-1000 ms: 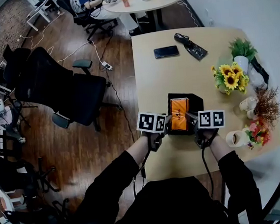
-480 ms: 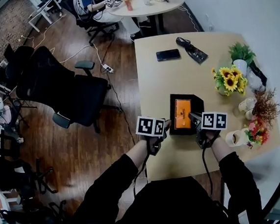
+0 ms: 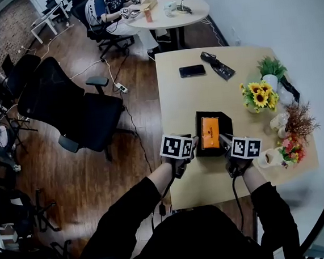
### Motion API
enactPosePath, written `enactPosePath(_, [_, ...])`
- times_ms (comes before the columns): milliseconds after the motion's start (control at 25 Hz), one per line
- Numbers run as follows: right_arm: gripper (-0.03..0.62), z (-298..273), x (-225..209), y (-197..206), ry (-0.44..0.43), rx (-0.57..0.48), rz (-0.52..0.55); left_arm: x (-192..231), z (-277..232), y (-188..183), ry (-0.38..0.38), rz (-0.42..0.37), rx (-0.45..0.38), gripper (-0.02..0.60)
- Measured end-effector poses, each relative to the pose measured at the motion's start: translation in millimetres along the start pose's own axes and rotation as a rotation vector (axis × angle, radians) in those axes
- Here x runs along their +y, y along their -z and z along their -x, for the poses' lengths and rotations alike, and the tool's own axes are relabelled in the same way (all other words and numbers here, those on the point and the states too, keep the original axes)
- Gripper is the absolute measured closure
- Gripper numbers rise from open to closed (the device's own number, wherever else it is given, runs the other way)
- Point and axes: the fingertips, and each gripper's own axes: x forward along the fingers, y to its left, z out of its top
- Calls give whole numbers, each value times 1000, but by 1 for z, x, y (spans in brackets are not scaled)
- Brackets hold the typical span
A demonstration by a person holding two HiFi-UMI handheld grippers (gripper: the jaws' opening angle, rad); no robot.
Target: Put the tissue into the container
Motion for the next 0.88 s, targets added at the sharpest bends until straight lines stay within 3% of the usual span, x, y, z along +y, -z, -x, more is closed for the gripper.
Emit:
enactPosePath(320, [536,28,20,13,50,-51,42,-24,22,10,39,-92,-21,485])
enactPosePath(880, [548,76,72,57,172,-127,290,-71,74,44,114,-324,-132,485])
